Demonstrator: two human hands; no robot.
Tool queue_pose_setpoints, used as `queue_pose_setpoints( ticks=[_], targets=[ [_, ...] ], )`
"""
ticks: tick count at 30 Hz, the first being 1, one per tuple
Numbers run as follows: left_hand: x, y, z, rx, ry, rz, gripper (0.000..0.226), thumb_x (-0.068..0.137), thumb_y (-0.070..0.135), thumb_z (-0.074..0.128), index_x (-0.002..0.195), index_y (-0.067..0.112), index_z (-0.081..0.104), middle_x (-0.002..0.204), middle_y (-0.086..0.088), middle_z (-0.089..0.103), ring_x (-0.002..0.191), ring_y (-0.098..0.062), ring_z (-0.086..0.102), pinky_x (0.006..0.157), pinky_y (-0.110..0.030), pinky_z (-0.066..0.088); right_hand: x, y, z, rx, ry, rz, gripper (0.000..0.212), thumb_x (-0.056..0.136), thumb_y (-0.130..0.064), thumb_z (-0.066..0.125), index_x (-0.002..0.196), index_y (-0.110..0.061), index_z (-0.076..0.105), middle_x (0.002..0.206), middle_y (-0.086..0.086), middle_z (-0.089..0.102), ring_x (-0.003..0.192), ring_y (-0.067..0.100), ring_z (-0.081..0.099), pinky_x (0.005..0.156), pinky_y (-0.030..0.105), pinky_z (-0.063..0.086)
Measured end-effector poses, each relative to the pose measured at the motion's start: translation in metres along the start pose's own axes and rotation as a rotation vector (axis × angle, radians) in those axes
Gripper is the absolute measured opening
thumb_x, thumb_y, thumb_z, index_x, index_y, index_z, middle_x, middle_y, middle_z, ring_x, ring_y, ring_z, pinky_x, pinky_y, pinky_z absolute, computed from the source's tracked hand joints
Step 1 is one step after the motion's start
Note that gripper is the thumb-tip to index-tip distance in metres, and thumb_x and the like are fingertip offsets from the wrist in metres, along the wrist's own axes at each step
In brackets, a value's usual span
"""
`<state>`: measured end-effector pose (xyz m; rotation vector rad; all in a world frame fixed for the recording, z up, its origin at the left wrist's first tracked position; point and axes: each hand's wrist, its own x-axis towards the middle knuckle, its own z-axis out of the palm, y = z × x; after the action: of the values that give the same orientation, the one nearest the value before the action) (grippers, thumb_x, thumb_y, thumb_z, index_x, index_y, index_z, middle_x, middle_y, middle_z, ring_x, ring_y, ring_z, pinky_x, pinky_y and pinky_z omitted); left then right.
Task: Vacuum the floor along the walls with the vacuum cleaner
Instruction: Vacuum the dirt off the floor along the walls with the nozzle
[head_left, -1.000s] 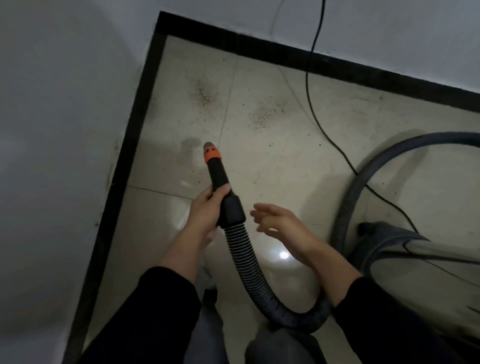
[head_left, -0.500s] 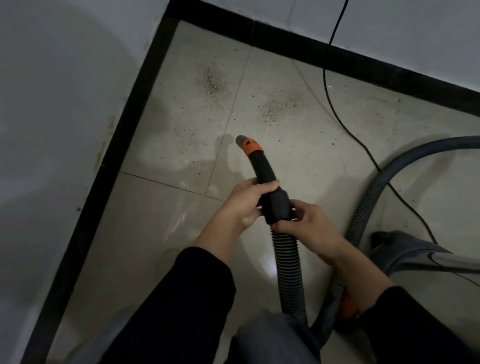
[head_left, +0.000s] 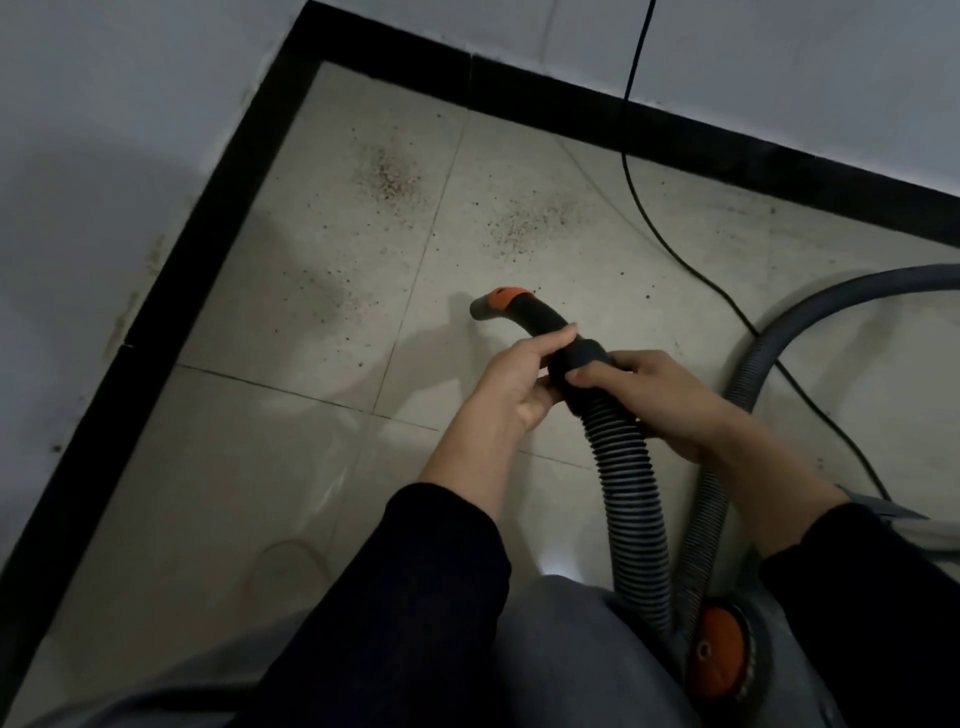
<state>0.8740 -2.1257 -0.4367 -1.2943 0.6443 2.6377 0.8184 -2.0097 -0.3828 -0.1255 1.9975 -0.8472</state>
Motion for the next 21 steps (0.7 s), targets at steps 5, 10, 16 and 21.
queue_pose_setpoints(
  ticks=[5, 10, 16, 21],
  targets=[
    [-0.002, -0.017, 0.013, -0.02, -0.004, -0.016, 0.04, 0.088, 0.009, 0.069, 0.122, -0.006, 0.056, 0.101, -0.015, 0.064, 0.088, -0.028, 0.065, 0.06, -0.033, 0.061, -0.01, 0.009, -0.013, -0.012, 0.018, 0.016, 0.023, 0.085, -0.03, 0.069, 0.097, -0.01, 0.067, 0.083, 0.008, 0.072, 0.069, 0.016, 0.068, 0.065, 0.031, 0.056],
    [-0.01, -0.037, 0.016, -0.04, -0.021, -0.048, 0.026, 0.088, 0.007, 0.069, 0.11, -0.002, 0.058, 0.101, -0.017, 0.063, 0.087, -0.029, 0.065, 0.058, -0.034, 0.061, -0.025, 0.022, -0.019, -0.029, 0.003, 0.043, 0.02, 0.085, -0.028, 0.069, 0.093, -0.01, 0.066, 0.085, 0.013, 0.071, 0.071, 0.024, 0.068, 0.079, 0.045, 0.057],
    [-0.016, -0.045, 0.011, -0.009, -0.024, -0.061, 0.011, 0.089, 0.002, 0.066, 0.097, 0.001, 0.059, 0.092, -0.015, 0.063, 0.082, -0.027, 0.064, 0.058, -0.035, 0.059, -0.034, 0.03, -0.014, -0.053, 0.035, 0.037, 0.02, 0.083, -0.027, 0.071, 0.089, -0.009, 0.067, 0.078, 0.011, 0.07, 0.067, 0.024, 0.067, 0.078, 0.048, 0.057],
    [-0.015, -0.044, 0.004, 0.013, -0.032, -0.039, 0.014, 0.088, 0.001, 0.065, 0.101, 0.002, 0.058, 0.093, -0.015, 0.062, 0.082, -0.025, 0.064, 0.063, -0.033, 0.06, -0.035, 0.03, -0.011, -0.045, 0.021, 0.03, 0.016, 0.084, -0.026, 0.071, 0.087, -0.01, 0.066, 0.073, 0.007, 0.068, 0.061, 0.019, 0.065, 0.068, 0.038, 0.058]
  ],
)
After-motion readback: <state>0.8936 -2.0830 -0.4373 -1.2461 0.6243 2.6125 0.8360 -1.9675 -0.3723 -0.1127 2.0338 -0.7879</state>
